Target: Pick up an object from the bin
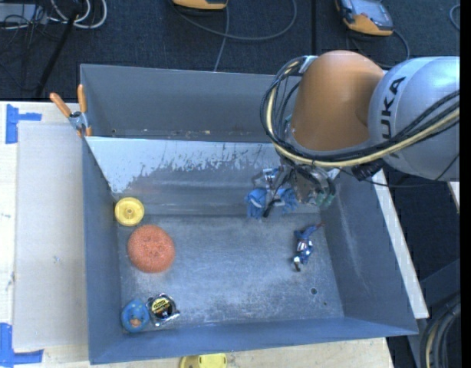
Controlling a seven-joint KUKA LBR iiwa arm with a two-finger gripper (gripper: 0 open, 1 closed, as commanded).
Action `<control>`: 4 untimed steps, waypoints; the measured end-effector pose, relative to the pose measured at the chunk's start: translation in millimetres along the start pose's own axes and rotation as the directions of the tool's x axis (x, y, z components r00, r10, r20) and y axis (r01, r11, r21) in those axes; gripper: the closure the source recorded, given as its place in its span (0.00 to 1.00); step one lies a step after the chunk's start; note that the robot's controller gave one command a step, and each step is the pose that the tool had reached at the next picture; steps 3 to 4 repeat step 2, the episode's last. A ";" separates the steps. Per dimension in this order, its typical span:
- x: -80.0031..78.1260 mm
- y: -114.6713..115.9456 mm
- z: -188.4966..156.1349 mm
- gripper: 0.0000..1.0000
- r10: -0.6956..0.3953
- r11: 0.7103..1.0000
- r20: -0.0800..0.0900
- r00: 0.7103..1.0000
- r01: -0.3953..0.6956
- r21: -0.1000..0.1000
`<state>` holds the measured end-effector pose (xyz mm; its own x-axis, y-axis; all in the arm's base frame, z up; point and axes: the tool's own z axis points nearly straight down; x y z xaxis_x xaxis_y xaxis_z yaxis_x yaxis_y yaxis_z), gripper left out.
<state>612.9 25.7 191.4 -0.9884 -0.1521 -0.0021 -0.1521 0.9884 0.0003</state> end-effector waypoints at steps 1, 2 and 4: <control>0.0 -0.1 0.0 1.00 0.001 1.000 0.000 1.000 -0.001 0.000; -6.0 4.7 -123.5 1.00 0.015 1.000 0.001 1.000 -0.015 0.000; -6.0 4.7 -123.5 1.00 0.015 1.000 0.001 1.000 -0.015 0.000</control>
Offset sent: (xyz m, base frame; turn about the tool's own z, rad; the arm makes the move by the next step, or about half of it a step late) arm 0.0042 0.0059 0.1236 0.0155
